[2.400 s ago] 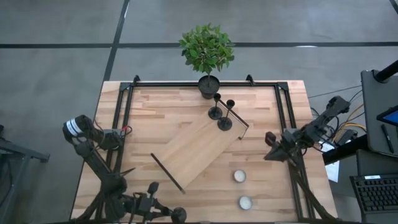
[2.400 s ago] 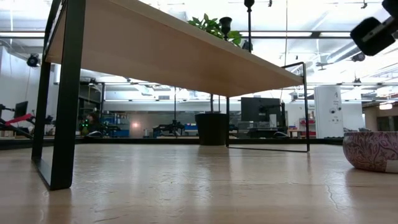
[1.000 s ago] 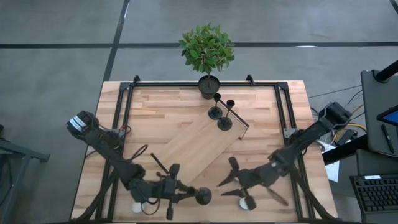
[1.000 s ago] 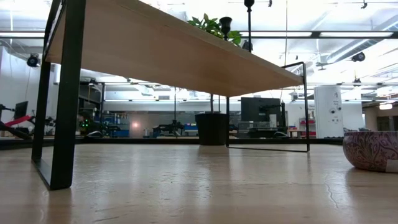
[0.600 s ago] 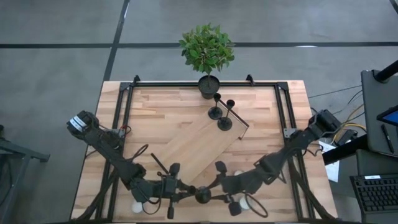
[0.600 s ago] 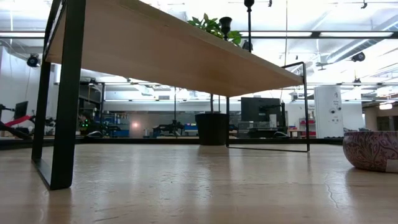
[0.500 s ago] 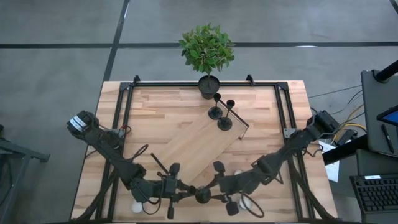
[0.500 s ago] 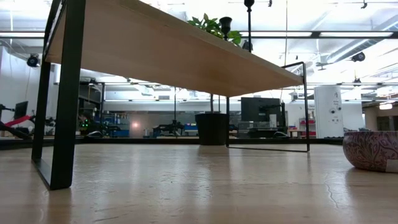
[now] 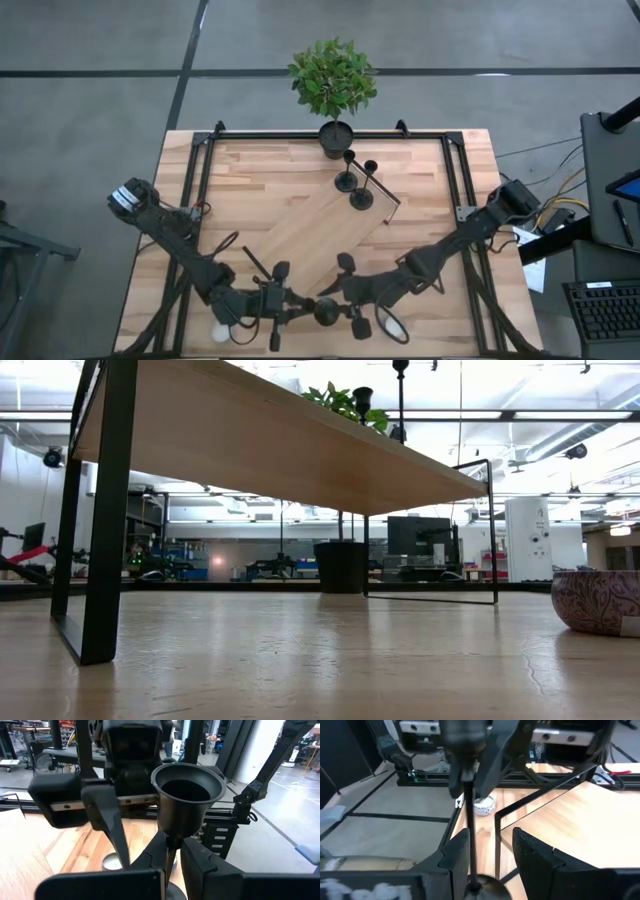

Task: Pick & Place candle stick holders
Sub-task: Put the black candle holder on the shelf aligned with the other candle holder

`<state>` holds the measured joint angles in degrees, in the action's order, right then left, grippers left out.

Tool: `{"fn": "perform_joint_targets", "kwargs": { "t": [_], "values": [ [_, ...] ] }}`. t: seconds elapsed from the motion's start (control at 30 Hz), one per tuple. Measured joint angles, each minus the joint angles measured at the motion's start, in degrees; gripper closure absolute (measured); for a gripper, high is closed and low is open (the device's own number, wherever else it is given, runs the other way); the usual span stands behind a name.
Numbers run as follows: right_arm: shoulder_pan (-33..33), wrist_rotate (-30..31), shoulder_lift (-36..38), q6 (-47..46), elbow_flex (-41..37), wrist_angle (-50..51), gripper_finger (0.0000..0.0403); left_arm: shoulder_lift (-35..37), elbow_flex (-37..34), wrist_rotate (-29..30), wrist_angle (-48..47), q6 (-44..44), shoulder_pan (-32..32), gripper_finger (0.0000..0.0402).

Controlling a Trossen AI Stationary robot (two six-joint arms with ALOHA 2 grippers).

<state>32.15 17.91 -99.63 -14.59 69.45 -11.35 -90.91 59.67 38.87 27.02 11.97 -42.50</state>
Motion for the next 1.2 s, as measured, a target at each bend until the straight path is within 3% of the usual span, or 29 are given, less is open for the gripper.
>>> {"fn": "perform_joint_targets", "kwargs": {
  "t": [0.4,0.6,0.9,1.2],
  "values": [
    [-0.2,-0.4,-1.0,-0.8,0.2,-1.1,0.0267,0.0,0.0,0.0,0.4,-0.4,0.8,0.0378],
    [-0.5,-1.7,-1.4,-0.9,0.2,-1.3,0.0302,0.0,0.0,0.0,0.7,-0.9,0.8,0.0378],
    [-0.8,-2.2,-2.5,-0.4,0.2,-1.1,0.0386,0.0,0.0,0.1,1.8,-1.4,1.1,0.0377],
    [-0.8,-2.2,-2.3,0.1,0.2,-1.0,0.0388,0.0,0.0,0.1,1.7,0.3,1.1,0.035]
  ]
}}
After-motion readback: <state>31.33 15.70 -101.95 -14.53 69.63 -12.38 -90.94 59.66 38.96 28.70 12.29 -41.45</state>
